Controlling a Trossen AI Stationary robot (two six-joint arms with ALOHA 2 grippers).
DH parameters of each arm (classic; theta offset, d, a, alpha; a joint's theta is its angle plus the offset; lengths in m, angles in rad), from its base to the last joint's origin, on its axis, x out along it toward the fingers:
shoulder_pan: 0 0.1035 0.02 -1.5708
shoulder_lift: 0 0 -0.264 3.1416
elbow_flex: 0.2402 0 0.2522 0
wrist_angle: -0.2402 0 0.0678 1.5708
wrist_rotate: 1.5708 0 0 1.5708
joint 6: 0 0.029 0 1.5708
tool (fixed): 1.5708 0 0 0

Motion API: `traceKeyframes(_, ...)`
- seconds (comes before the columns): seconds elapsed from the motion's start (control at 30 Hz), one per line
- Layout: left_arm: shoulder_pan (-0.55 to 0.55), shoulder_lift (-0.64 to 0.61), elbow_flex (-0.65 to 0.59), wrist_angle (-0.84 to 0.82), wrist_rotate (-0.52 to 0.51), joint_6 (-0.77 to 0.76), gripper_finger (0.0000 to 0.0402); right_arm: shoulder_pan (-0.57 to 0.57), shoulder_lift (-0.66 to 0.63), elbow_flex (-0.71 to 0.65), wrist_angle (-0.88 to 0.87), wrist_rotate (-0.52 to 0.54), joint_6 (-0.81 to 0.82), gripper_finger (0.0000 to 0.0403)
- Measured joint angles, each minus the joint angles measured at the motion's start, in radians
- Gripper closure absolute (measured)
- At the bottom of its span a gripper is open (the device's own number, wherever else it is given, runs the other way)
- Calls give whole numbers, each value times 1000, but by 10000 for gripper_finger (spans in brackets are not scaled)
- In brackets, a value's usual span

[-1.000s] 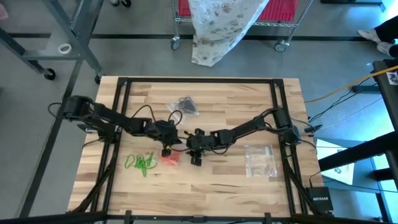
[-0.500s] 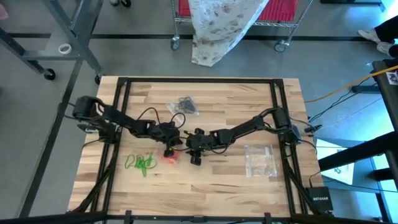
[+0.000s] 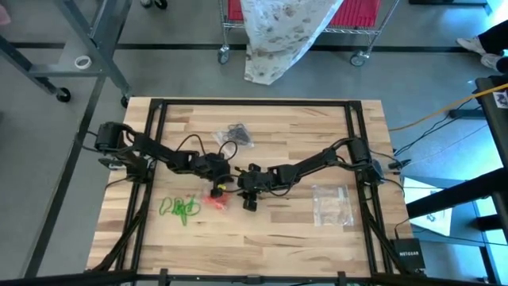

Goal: Sort rubber bands
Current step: Close the transparent zip bag

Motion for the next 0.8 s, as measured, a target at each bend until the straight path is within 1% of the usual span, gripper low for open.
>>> traceKeyframes(0.07,-6,13,1,11,23,-5,400,0,0,0,0,0,0,240)
traceKeyframes(0.23,-14,22,2,17,27,-9,400,0,1,0,0,0,0,240)
traceKeyframes(0.33,-14,2,2,-1,26,-10,400,0,1,0,-1,0,0,240)
traceKeyframes(0.47,-9,-44,0,-65,-19,2,400,0,1,0,-3,-4,0,240)
traceKeyframes(0.6,1,-57,3,-150,-29,9,400,0,1,0,-9,-11,0,240)
traceKeyframes(0.7,-3,-57,1,-125,-21,-18,400,0,1,0,-12,-11,0,240)
traceKeyframes(0.8,-10,-55,-1,-40,-13,-40,400,0,1,0,-16,-11,2,240)
